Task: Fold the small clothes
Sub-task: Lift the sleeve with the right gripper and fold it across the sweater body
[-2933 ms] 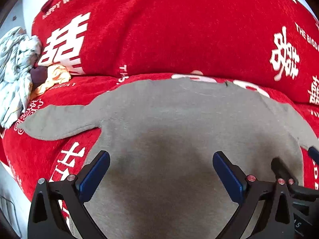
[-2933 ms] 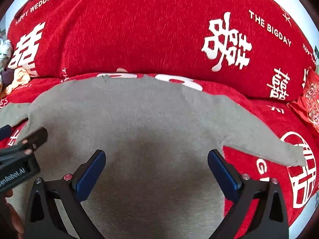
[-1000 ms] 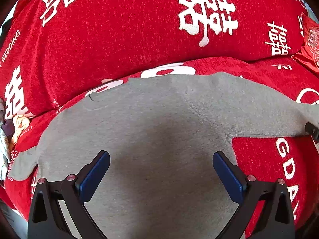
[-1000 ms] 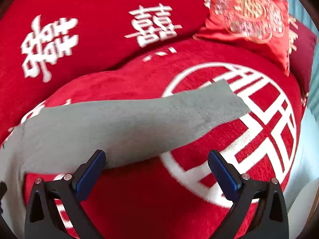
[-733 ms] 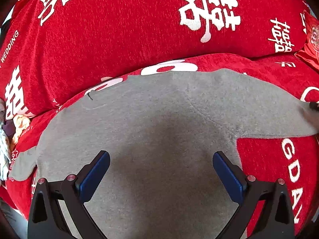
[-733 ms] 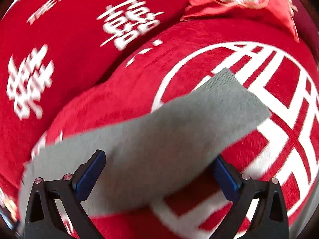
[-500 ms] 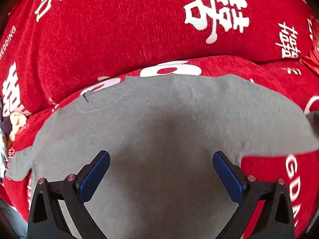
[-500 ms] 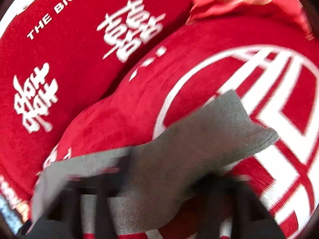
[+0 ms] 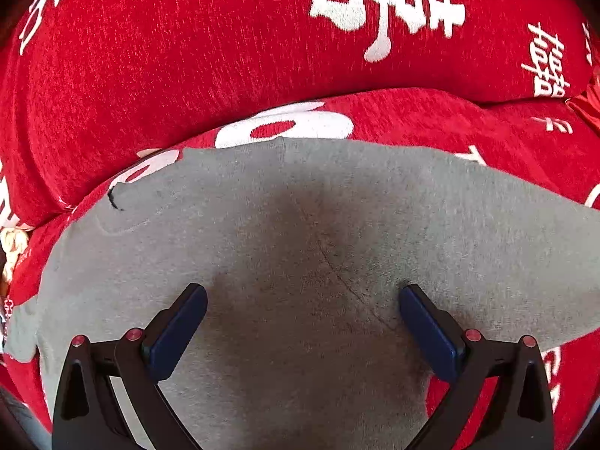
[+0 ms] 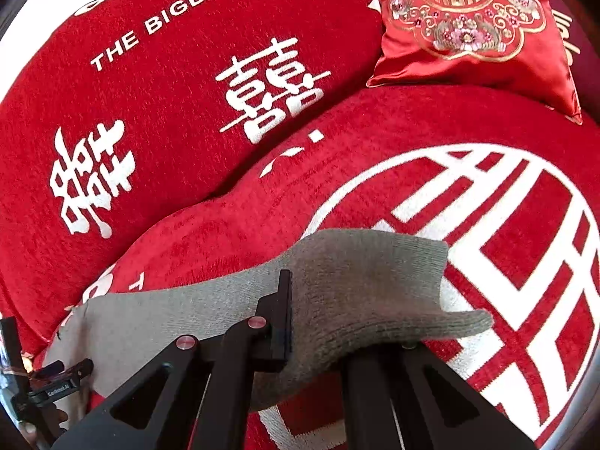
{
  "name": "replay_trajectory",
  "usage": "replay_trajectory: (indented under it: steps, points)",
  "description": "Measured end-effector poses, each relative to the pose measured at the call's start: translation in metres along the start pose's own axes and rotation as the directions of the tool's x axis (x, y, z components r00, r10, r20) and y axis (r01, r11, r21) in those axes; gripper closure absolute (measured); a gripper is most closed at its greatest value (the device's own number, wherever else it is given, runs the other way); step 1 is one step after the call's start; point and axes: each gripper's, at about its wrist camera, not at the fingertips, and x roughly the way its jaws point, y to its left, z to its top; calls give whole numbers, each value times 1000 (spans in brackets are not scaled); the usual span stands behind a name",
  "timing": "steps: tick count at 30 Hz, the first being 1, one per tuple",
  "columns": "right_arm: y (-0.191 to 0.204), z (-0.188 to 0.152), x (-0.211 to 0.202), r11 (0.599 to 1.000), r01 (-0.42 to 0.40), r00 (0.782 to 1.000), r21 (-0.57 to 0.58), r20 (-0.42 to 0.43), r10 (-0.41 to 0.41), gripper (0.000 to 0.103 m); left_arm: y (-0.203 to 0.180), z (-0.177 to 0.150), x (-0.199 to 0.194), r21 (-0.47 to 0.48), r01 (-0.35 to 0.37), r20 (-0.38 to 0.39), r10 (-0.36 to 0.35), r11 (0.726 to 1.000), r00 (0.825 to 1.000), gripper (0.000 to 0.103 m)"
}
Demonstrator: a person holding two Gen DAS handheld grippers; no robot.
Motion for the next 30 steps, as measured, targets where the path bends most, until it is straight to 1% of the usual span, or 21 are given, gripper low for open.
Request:
replay_trajectory:
  steps: [2,7,11,14,18,23,27,30]
  points:
    - [4,2,-5,999,21,1000,-26,12,-21,99,6,-2,-6,-13,18,7,-18,1000,1000,0]
    - [16,3,-13,995,73,997,-69,24,-71,99,21,-16,-16,-31,20,28,-19,999,999,0]
    - [28,3,-24,991,93,995,-98,30,-90,99,37,-26,-26,-57,40,56,-37,998,998,0]
    - [47,4,-36,983,107,994,-150,52,-100,99,48,-32,-32,-76,54,67,-49,996,997,0]
    - [80,5,-56,973,93,993,-211,88,-76,99,67,-40,-38,-112,72,75,-64,991,995,0]
    - [132,4,-74,957,66,993,-284,117,-34,99,95,-52,-46,-152,79,86,-67,985,994,0]
    - [170,-1,-84,948,39,993,-317,117,-2,99,123,-65,-50,-184,76,96,-59,980,994,0]
    - [206,-8,-93,935,14,993,-354,116,29,99,144,-78,-53,-200,75,108,-54,977,993,0]
